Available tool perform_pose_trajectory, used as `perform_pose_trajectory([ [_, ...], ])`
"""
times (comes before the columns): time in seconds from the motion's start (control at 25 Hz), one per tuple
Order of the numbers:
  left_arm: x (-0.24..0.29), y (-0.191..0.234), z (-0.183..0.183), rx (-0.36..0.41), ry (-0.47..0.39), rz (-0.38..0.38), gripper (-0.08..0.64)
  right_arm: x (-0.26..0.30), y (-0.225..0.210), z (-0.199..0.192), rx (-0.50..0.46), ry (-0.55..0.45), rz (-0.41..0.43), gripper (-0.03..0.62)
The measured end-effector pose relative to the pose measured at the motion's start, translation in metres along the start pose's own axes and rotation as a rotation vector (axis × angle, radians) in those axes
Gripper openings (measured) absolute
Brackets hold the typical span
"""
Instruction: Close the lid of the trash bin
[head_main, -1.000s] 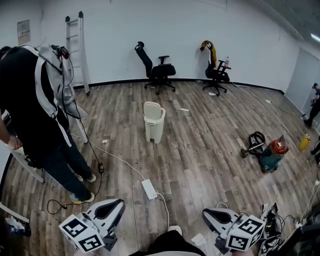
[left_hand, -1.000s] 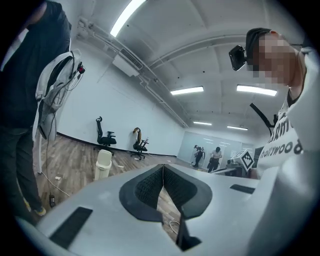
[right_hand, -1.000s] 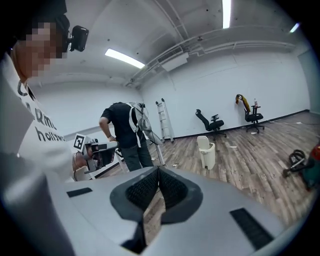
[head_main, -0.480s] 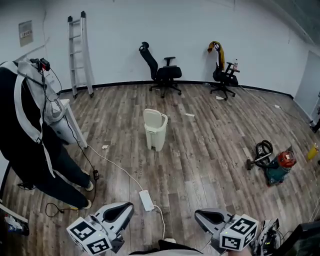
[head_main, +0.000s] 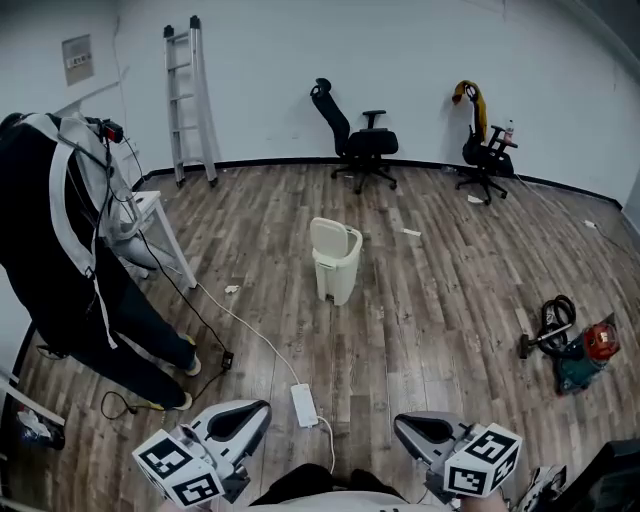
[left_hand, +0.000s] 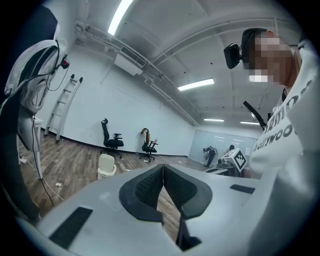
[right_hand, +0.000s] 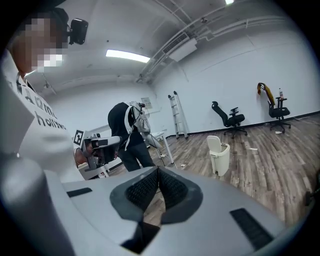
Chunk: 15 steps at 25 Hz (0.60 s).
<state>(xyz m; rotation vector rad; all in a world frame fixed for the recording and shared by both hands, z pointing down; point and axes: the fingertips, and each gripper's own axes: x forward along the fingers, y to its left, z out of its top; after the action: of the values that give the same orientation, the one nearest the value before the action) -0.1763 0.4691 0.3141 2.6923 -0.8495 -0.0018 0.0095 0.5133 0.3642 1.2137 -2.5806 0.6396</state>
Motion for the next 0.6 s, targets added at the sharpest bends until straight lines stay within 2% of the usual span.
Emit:
perform_pose_trajectory([
  [0.16, 0.007, 0.016, -0.005, -0.021, 0.027, 0.03, 0.008, 0.024, -0.01, -0.001, 0.001, 0.025, 0.04, 0.011],
  [0.36, 0.034, 0.045, -0.006, -0.028, 0.052, 0.005, 0.008, 0.054, -0.035, 0.007, 0.016, 0.054, 0.035, 0.011],
  [0.48, 0.051, 0.07, 0.015, -0.046, 0.014, -0.01, 0.008, 0.072, -0.05, 0.029, 0.022, 0.065, 0.002, 0.011],
  [0.6, 0.072, 0.089, 0.047, -0.057, -0.05, -0.073, 0.008, 0.093, -0.06, 0.058, 0.008, 0.063, -0.007, 0.011],
])
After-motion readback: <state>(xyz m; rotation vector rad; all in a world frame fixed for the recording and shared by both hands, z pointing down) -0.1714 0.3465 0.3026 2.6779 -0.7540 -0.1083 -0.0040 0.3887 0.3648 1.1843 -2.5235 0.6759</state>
